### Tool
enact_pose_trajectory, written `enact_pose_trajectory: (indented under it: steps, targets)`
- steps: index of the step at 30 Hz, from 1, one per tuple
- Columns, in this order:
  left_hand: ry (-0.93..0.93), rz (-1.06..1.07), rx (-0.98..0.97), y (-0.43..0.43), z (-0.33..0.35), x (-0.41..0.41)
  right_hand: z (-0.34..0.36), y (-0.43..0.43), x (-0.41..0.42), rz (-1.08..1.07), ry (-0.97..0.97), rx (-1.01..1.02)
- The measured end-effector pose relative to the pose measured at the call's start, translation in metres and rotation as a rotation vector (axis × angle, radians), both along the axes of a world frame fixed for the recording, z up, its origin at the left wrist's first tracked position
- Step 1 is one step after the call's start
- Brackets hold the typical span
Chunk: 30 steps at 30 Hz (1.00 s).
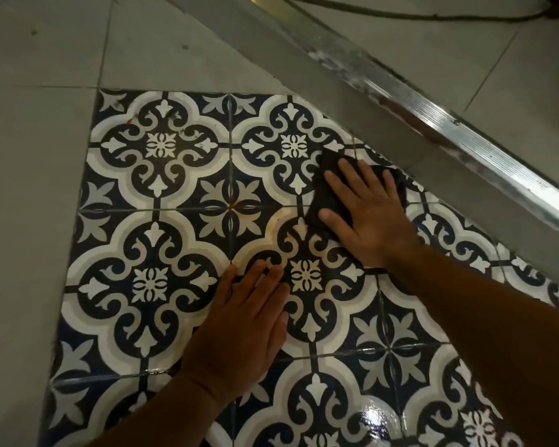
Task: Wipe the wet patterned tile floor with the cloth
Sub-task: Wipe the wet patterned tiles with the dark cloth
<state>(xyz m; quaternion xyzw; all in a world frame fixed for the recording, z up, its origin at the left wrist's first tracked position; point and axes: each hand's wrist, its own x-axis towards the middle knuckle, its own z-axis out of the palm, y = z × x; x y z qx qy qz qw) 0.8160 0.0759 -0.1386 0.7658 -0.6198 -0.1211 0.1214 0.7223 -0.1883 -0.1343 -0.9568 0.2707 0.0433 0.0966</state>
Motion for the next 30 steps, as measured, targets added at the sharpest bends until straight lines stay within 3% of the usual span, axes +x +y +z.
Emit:
enact_pose_trajectory:
  steps: [6, 13, 16, 20, 23, 27, 30]
  targets:
    - [-0.009, 0.0, -0.005, -0.001, 0.001, 0.0, -0.007, 0.002, 0.055, -0.244, -0.007, -0.039]
    - [0.003, -0.001, 0.001, 0.001, 0.002, 0.0, 0.001, 0.023, -0.015, 0.119, 0.01, 0.016]
    - [-0.005, 0.001, -0.008, 0.001, 0.003, 0.0, 0.004, 0.003, -0.023, 0.008, 0.033, 0.003]
    - [-0.016, 0.004, -0.012, 0.0, 0.002, -0.001, -0.002, 0.01, 0.034, -0.21, 0.009, -0.019]
    - [-0.015, 0.002, -0.005, 0.0, 0.002, -0.002, -0.003, 0.037, 0.059, -0.117, -0.011, 0.0]
    - [-0.002, 0.004, -0.014, 0.001, 0.002, -0.002, 0.0, 0.043, 0.02, 0.133, -0.008, 0.037]
    - [-0.008, 0.01, -0.021, 0.0, 0.003, -0.001, 0.002, 0.013, 0.006, 0.129, 0.028, 0.023]
